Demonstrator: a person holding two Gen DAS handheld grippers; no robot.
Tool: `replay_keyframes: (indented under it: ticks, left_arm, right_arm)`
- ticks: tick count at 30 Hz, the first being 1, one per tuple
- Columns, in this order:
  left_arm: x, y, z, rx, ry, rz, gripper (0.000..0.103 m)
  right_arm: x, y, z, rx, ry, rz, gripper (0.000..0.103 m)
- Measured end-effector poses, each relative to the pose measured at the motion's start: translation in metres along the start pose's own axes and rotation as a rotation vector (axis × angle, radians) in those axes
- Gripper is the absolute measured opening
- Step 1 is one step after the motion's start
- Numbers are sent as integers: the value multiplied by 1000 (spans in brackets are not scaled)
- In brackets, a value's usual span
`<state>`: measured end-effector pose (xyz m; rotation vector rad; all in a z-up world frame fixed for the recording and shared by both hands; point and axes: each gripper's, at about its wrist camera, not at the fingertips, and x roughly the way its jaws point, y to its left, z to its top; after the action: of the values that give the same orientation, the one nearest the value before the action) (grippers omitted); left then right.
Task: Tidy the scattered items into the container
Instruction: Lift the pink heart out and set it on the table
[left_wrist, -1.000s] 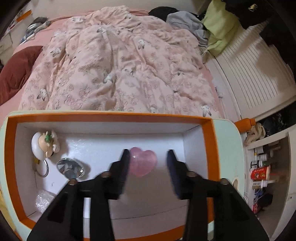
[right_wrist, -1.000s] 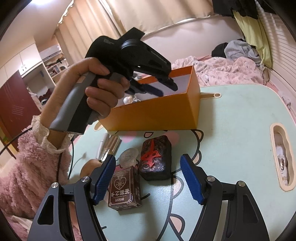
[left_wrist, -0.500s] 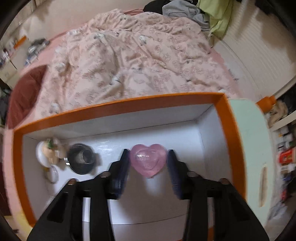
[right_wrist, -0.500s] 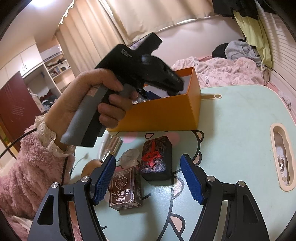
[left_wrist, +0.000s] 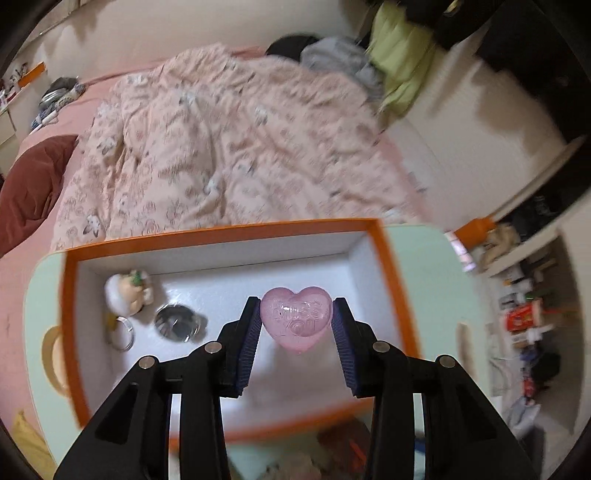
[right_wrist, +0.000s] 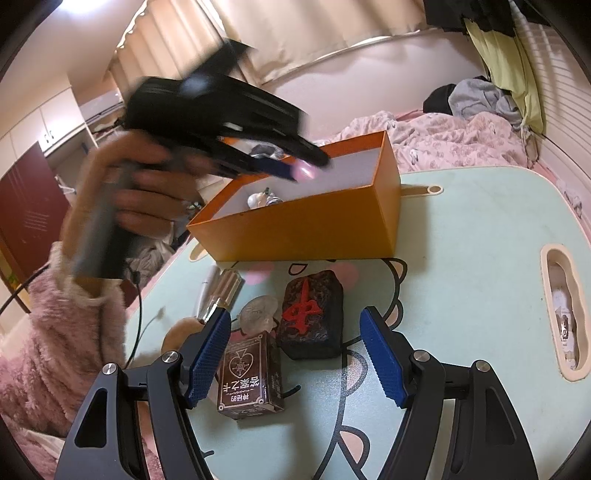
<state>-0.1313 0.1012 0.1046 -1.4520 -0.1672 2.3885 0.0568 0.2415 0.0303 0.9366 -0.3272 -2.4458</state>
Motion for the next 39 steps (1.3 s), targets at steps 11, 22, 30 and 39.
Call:
replay_keyframes:
  ticks: [11, 22, 30, 39]
  left_arm:
    - [-38, 26, -99, 15, -48, -73, 40]
    - [-1, 45, -132, -55, -33, -114, 41]
    - [-29, 63, -164, -62, -291, -256, 44]
    - [-47, 89, -174, -45, -446, -94, 54]
  right_arm:
    - [4, -2, 1, 7, 12, -5, 72]
    - [6, -3, 2, 13, 19, -12, 72]
    - [5, -2, 6, 3, 18, 16, 72]
    - [3, 30, 37, -58, 32, 17, 72]
